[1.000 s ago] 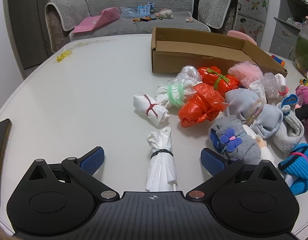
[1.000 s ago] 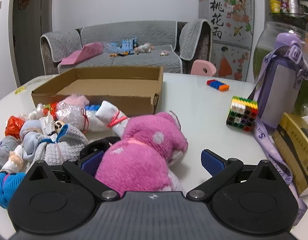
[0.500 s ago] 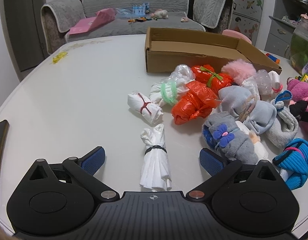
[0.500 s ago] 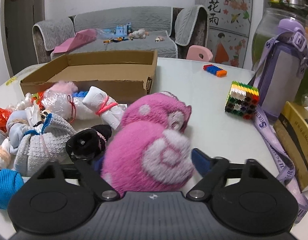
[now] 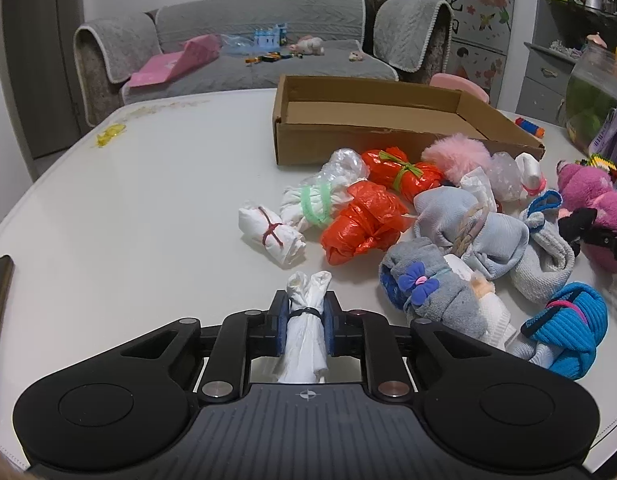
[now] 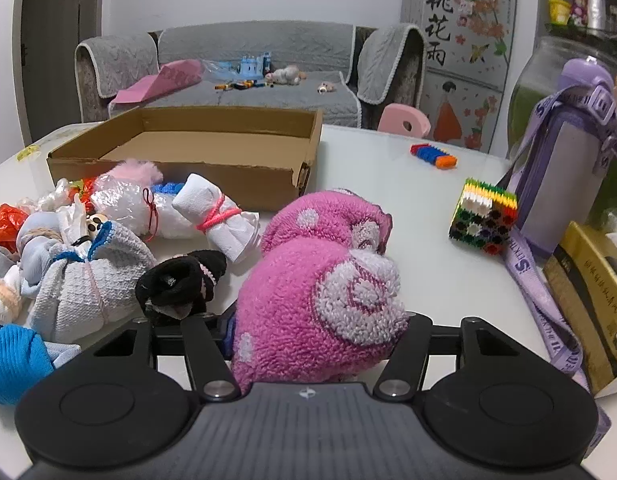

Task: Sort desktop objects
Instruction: 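Close the left tool on the white black-banded roll while the right tool grasps the pink towel bundle, then carry the white roll with the left tool while the right tool carries the pink bundle over the box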

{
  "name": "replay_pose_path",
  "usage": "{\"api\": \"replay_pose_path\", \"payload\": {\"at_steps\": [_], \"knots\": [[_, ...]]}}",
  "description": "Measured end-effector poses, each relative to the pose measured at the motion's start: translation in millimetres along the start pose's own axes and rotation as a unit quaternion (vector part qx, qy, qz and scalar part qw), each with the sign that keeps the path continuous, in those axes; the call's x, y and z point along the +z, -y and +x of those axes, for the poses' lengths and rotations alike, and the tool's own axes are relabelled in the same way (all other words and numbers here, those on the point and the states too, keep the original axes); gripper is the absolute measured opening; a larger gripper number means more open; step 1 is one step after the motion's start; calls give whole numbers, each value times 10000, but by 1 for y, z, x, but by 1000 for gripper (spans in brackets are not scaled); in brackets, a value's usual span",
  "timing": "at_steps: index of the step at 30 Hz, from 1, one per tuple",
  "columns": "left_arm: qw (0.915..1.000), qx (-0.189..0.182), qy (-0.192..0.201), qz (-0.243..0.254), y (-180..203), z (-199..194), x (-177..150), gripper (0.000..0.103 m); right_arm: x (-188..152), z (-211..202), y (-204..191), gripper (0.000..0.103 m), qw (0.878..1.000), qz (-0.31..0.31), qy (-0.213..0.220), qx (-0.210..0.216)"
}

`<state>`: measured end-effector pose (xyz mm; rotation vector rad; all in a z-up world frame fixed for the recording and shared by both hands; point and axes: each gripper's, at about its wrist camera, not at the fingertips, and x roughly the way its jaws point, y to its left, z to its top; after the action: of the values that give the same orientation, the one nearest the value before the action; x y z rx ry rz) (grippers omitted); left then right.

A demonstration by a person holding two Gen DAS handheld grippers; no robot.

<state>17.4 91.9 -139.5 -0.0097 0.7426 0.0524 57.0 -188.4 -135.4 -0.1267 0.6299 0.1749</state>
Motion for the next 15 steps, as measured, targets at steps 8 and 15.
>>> {"api": "replay_pose_path", "payload": {"at_steps": [8, 15], "knots": [[9991, 199, 338, 145, 5, -15, 5, 20, 2, -14, 7, 53, 9995, 67, 320, 55], [9964, 256, 807, 38, -7, -52, 46, 20, 13, -33, 23, 53, 9968, 259, 738, 168]]}}
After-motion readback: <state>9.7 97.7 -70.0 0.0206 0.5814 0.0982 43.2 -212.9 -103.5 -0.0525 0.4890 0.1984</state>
